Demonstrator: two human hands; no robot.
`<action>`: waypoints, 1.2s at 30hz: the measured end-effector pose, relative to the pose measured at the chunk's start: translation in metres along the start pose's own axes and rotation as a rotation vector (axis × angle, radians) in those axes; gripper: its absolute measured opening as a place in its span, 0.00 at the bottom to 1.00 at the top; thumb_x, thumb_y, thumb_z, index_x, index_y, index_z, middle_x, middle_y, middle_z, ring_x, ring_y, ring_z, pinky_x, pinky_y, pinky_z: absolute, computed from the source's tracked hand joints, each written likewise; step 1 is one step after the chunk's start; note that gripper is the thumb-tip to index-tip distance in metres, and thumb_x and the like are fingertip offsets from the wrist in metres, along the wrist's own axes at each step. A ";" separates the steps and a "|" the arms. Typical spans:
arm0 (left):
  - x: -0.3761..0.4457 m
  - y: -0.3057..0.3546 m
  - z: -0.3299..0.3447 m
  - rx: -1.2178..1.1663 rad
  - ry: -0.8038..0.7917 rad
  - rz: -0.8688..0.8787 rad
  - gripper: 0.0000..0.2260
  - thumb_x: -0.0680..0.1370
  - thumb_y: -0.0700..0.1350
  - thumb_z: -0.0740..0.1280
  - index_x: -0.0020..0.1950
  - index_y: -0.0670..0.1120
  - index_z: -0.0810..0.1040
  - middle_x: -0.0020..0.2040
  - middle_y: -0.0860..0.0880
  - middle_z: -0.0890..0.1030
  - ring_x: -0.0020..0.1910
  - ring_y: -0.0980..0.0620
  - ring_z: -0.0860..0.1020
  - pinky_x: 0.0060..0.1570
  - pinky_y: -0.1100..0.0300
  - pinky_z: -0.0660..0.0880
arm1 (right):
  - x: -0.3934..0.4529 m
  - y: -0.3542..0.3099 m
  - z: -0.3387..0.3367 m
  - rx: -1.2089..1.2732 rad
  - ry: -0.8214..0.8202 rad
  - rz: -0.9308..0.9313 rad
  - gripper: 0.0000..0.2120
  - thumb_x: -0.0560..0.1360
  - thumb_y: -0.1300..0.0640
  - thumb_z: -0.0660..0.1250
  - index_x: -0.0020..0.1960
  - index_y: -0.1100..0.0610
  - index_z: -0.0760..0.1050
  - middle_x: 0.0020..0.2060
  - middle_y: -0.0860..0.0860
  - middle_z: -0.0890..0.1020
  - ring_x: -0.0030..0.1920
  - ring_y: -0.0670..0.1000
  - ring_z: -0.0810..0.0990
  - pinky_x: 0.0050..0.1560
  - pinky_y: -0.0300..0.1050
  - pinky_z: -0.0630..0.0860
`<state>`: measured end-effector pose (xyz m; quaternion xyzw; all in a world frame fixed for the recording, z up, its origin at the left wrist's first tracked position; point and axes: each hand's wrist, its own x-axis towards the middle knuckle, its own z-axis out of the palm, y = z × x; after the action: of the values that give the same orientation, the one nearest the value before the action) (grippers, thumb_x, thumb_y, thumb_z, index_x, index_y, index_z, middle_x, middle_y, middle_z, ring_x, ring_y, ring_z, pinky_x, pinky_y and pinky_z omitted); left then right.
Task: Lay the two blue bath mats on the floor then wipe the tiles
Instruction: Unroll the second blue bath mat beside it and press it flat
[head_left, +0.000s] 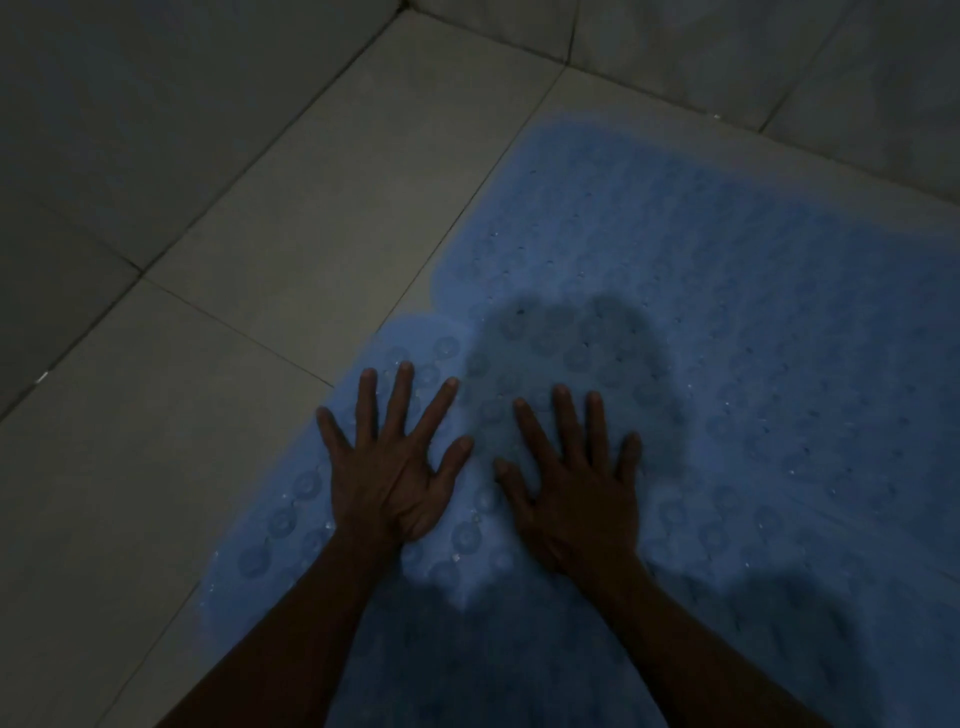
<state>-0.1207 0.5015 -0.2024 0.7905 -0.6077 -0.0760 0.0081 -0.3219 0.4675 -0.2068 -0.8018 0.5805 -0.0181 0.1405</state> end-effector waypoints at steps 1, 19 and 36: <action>0.000 0.000 0.000 0.004 -0.002 0.005 0.29 0.80 0.71 0.46 0.79 0.68 0.44 0.83 0.53 0.45 0.81 0.44 0.39 0.70 0.25 0.46 | -0.001 0.000 -0.001 -0.008 0.001 -0.002 0.33 0.79 0.30 0.46 0.81 0.38 0.44 0.82 0.47 0.43 0.81 0.56 0.39 0.76 0.70 0.44; 0.002 0.001 -0.004 -0.022 -0.068 -0.041 0.30 0.77 0.74 0.41 0.79 0.68 0.42 0.82 0.54 0.41 0.80 0.45 0.36 0.70 0.26 0.40 | -0.001 0.000 0.005 -0.041 0.046 -0.010 0.29 0.80 0.33 0.49 0.80 0.36 0.51 0.82 0.48 0.48 0.81 0.57 0.43 0.75 0.71 0.45; -0.128 -0.039 0.006 -0.020 -0.023 -0.029 0.28 0.82 0.67 0.46 0.81 0.62 0.48 0.83 0.53 0.47 0.81 0.47 0.42 0.70 0.25 0.44 | -0.128 -0.055 0.027 -0.029 -0.061 -0.038 0.32 0.81 0.34 0.50 0.81 0.41 0.47 0.82 0.50 0.45 0.81 0.57 0.40 0.75 0.72 0.44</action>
<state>-0.1162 0.6352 -0.1988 0.7982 -0.5954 -0.0914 0.0078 -0.3073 0.6083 -0.2021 -0.8149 0.5608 0.0120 0.1459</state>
